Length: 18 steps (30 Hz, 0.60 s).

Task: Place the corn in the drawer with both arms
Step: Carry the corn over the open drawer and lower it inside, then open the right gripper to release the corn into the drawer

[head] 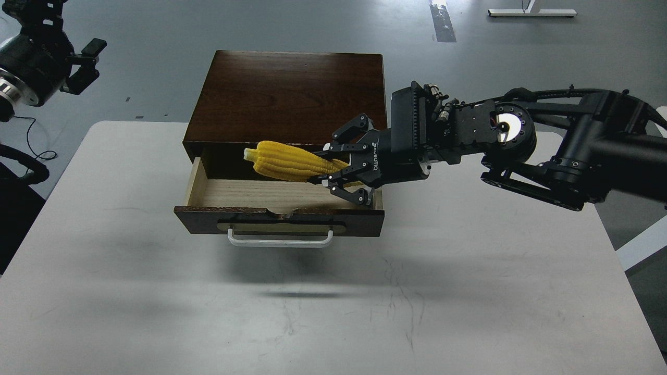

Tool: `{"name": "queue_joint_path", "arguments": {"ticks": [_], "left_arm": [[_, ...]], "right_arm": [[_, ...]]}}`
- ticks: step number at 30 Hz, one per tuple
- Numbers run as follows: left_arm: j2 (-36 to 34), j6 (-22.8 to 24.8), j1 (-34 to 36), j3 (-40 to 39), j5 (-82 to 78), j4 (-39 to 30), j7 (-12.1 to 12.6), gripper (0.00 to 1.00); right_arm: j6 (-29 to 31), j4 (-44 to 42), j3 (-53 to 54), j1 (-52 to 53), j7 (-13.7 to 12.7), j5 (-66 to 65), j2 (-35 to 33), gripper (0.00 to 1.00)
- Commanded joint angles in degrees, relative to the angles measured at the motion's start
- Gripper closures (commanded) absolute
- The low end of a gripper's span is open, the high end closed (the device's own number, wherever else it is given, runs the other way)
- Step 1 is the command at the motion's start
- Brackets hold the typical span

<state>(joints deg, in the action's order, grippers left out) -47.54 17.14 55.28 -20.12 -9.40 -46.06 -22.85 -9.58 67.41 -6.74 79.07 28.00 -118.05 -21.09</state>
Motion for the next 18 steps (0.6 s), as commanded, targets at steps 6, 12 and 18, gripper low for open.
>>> {"name": "queue_joint_path", "arguments": {"ticks": [6, 12, 18], "left_arm": [[0.3, 0.0, 0.1, -0.1, 0.0, 0.0, 0.1, 0.02], [0.3, 0.1, 0.3, 0.0, 0.0, 0.0, 0.2, 0.02], [0.3, 0.1, 0.3, 0.0, 0.3, 0.0, 0.2, 0.02]], "right_arm": [[-0.6, -0.2, 0.8, -1.3, 0.0, 0.4, 0.2, 0.04], [-1.8, -0.2, 1.2, -1.5, 0.0, 1.1, 0.2, 0.03], [-1.5, 0.0, 8.3, -3.0, 0.0, 11.4, -0.1, 0.03]]}}
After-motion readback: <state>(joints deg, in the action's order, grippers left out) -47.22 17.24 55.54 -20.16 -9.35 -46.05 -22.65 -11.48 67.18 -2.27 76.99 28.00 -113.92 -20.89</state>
